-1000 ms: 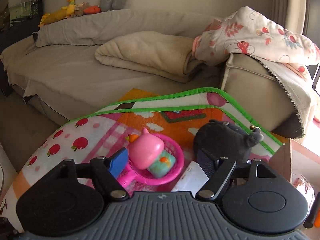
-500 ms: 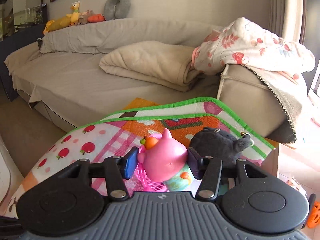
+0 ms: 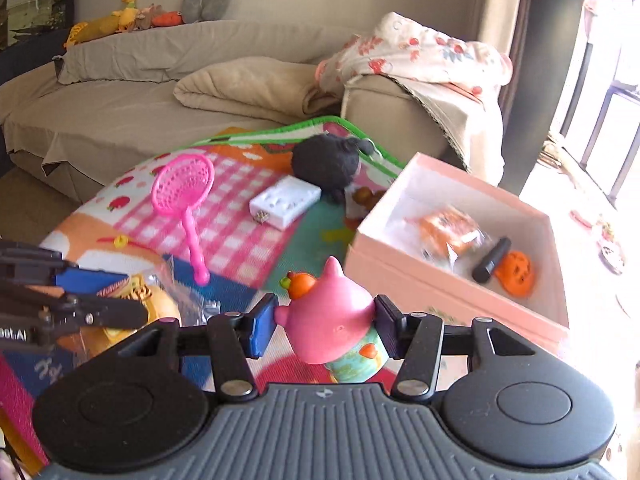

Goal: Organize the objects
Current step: 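Drop the chip bag into the box with the left tool while the right drops the pink pig in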

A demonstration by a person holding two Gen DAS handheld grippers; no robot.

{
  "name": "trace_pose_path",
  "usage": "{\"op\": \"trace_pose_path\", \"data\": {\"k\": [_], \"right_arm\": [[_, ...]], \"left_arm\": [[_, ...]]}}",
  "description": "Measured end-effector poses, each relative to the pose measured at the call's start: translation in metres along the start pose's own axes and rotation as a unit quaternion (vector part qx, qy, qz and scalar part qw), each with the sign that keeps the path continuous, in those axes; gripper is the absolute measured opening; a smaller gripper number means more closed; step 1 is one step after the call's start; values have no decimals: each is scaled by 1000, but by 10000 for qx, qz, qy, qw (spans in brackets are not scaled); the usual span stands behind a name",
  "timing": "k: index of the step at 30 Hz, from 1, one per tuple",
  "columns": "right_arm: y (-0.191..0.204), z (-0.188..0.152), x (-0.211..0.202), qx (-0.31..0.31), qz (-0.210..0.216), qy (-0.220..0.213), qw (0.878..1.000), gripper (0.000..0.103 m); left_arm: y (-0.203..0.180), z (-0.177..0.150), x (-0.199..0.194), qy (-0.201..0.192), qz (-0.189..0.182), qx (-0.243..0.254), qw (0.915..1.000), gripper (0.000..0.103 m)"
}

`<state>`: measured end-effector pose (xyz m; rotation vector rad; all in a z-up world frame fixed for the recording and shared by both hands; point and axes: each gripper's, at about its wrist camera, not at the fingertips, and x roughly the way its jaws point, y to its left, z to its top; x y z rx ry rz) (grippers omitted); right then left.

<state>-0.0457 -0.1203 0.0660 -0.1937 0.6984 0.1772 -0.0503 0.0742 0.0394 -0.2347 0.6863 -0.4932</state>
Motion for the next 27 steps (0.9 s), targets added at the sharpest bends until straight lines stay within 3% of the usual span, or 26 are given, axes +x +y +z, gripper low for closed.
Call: {"op": "trace_pose_path", "data": {"k": [6,12,16,19,23,27], "right_arm": [[-34,-53,-57,427,-433,-140,9981,53],[-67,-75,-105,955,-808,-827,9887,53],[-82,-80,-115,1230,-872,-1200,9813,53],[-87,-80,-114,1251,-955,-1391,9777,53],[-93,-80,-111,1228,-981,-1444,9770,53],[-98,-81,-103,1209,-1022,-1427,9770,53]], "left_arm": [[-47,15,4,28,-344,399,9986,42],[-98,80,24,-705,-403,953,9921,42],[-120,127,62,-1134,-255,967,9885,42],[-119,149,99,-1395,-413,683,9870,43],[-113,152,159,-746,107,801,9939,42],[-94,148,163,-860,63,564,9947,42]]}}
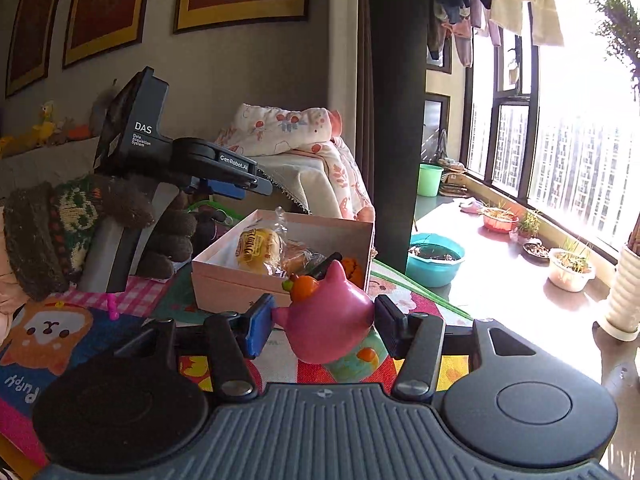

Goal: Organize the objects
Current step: 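Drop the chip bag into the box with the left tool while the right drops the pink pig in, then grasp the white plug adapter with the left tool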

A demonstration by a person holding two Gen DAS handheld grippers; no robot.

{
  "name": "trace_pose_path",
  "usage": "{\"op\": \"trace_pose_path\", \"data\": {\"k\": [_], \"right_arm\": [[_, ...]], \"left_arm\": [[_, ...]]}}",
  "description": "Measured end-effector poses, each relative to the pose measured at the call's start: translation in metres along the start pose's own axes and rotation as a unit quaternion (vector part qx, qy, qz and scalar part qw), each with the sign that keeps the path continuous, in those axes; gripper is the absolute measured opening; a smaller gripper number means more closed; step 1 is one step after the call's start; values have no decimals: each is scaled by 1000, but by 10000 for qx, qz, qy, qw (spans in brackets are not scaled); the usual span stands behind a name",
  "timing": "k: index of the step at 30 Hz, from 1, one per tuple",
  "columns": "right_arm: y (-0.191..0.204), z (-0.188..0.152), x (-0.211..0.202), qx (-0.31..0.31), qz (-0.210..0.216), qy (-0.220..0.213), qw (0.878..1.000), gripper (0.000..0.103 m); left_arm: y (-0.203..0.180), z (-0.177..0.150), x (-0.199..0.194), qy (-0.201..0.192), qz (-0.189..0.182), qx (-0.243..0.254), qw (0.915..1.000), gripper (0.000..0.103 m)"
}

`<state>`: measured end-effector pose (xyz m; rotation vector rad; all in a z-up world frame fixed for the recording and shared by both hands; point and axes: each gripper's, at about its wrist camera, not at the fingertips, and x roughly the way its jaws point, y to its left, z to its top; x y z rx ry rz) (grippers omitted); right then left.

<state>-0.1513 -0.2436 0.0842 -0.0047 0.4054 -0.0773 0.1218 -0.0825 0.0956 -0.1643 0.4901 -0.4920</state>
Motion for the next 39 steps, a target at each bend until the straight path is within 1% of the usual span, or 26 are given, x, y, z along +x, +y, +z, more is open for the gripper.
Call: {"op": "trace_pose_path", "data": {"k": [2,4,6,10,13,14,15,16,17,18,20,22,25,27,31,33,36,37,39], "right_arm": [[-3,1,8,112,65,86,9999,53],[-6,4,17,234,183,181,9994,53],[-7,12,24,270,280,162,9991,53],[-10,48,44,277,245,-135,9992,53],[-14,82,62,353,261,-373,9983,53],[-14,91,69,356,241,-401,9983,60],[-15,101,79,357,215,-381,9984,79],[-16,107,90,411,187,-354,9984,86],[-17,110,95,479,162,-360,9981,90],[-17,111,101,538,159,-330,9979,90],[-16,104,110,607,165,-177,9979,91],[-13,90,115,671,189,5,9976,91],[-2,60,115,557,160,287,9979,94],[7,39,112,433,106,441,9980,98],[27,0,106,314,167,678,9971,99],[36,-14,105,249,176,696,9971,100],[49,-32,106,81,68,664,9977,101],[51,-33,108,28,-17,719,9974,101],[49,-31,106,115,-61,589,9982,103]], "left_arm": [[9,-1,-9,-44,-15,-192,9998,42],[16,-6,-23,-41,20,-279,9996,42],[23,-15,-37,18,22,-331,9994,42],[33,-45,-70,347,32,-432,9985,42],[39,-68,-88,505,214,-348,9979,42],[41,-75,-92,549,310,-320,9975,42],[44,-80,-95,592,390,-298,9970,42],[47,-86,-99,637,431,-273,9967,42],[50,-90,-102,674,438,-246,9965,42],[52,-93,-105,694,431,-213,9964,42],[56,-99,-110,718,466,-128,9962,42],[60,-101,-111,676,554,-67,9961,42],[63,-101,-112,558,660,-15,9963,42],[64,-99,-110,503,681,13,9964,42],[63,-85,-99,373,867,165,9954,42],[65,-73,-89,288,1091,246,9933,42],[75,-54,-69,350,1292,260,9907,42],[79,-49,-64,368,1347,210,9900,42],[91,-38,-49,492,1393,110,9890,42]]}}
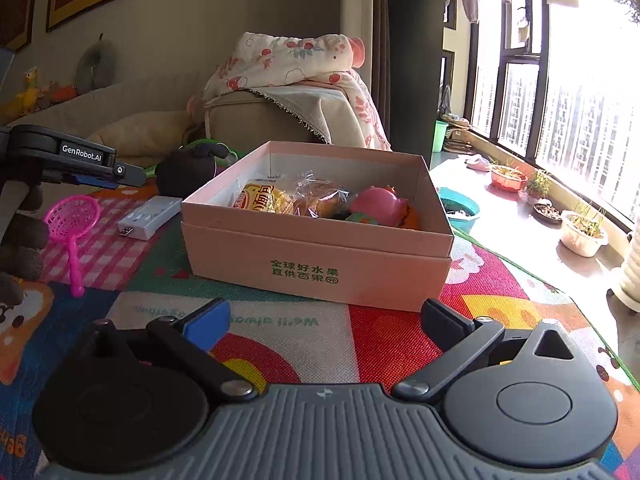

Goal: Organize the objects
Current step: 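Grasp the white plug adapter with the left tool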

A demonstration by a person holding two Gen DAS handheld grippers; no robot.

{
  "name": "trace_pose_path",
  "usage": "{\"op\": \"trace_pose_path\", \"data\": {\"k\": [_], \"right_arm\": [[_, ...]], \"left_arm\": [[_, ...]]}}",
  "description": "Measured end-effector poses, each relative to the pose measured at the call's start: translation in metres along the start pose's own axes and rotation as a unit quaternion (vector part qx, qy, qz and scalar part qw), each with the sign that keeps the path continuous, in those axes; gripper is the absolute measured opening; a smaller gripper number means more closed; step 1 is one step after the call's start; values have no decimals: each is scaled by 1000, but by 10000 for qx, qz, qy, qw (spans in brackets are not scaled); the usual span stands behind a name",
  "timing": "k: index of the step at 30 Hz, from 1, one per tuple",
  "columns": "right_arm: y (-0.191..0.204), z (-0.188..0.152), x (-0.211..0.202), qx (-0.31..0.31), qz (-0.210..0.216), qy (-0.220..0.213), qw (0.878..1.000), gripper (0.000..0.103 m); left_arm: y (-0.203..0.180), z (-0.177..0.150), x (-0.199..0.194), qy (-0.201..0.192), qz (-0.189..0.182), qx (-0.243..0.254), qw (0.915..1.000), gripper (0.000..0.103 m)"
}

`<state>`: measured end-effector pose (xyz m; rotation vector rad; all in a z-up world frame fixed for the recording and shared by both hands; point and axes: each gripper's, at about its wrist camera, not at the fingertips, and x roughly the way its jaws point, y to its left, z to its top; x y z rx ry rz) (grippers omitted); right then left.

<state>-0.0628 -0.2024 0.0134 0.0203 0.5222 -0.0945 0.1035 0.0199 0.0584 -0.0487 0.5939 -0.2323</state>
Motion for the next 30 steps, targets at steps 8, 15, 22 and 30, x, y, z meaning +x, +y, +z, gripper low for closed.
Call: {"op": "trace_pose_path", "data": {"k": [8,15,22,30], "right_arm": [[-20,-1,-3,541,205,-94,9983,103],[-20,-1,-3,568,295,-108,9979,103],[-15,-3,-3,482,224,-100,9985,103],[-14,-2,-1,423,200,-51,9989,103]], "left_arm": [[33,7,59,869,322,-335,9951,42],[49,5,75,986,-329,-1254,9866,44],[7,0,74,906,-603,-102,9940,52],[-25,-22,66,767,-409,949,9917,51]]}}
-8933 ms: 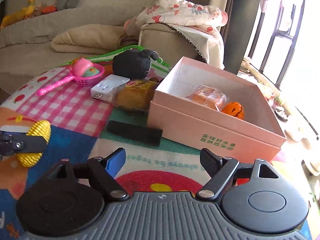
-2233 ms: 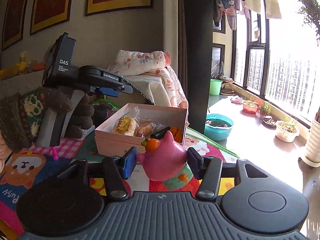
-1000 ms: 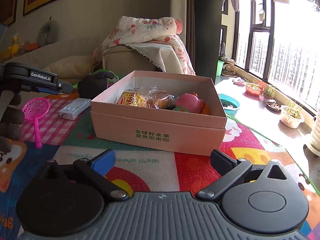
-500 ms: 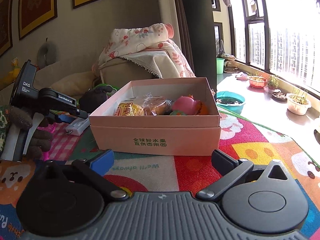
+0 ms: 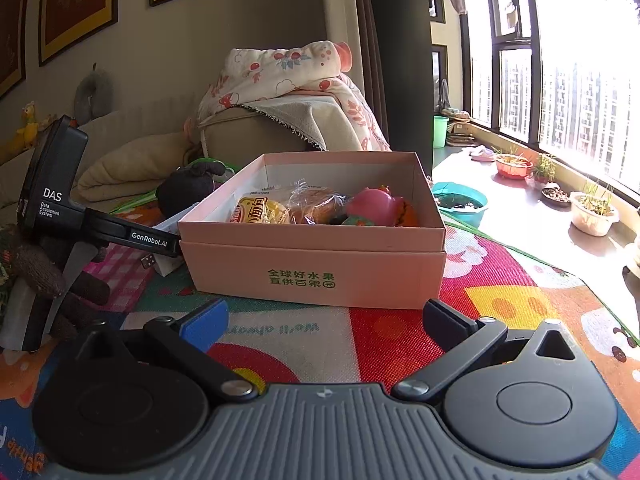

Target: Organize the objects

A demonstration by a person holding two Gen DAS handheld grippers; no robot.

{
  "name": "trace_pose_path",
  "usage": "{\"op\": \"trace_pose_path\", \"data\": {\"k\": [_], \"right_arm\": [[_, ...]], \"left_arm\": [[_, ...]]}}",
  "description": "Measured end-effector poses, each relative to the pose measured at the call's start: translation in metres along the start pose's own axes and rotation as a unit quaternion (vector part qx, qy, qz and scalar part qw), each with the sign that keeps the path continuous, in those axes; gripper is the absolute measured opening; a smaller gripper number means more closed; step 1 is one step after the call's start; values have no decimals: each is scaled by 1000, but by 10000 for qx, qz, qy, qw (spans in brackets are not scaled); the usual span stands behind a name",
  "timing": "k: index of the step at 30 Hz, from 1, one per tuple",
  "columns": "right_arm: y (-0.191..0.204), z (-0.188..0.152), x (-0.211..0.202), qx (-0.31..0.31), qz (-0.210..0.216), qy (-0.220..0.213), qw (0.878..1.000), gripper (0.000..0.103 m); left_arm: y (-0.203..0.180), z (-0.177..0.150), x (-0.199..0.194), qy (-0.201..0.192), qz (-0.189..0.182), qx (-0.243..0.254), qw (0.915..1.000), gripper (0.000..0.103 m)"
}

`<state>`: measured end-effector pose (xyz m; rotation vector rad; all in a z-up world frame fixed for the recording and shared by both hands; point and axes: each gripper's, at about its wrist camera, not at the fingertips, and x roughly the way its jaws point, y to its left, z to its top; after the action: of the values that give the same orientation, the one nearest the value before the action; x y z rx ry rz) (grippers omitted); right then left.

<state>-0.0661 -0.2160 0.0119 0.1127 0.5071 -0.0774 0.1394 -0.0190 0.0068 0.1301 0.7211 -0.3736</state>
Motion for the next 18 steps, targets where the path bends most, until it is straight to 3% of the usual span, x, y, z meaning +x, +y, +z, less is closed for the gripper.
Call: {"op": "trace_pose_path", "data": {"k": [3,6,12,15,18], "right_arm": [[0,0,0,25,-12,-6,10000,103],[-1,0,2,57,-40,48,10000,103],[2,1,11,-18,-21,332,9994,103],[12,2,16,-292,-17,508,9983,103],[39,9,18,-790,158,641,9947,103]], "left_arm": [[-4,-8,-12,-30,32,-44,10000,22],[-8,-24,-37,12,-215,-286,9994,21],[-16,-85,-101,-251,-809,-974,9916,20],[-18,-115,-128,-309,-849,-1128,9895,20],[-12,-130,-150,-335,-630,-1005,9924,20]]}}
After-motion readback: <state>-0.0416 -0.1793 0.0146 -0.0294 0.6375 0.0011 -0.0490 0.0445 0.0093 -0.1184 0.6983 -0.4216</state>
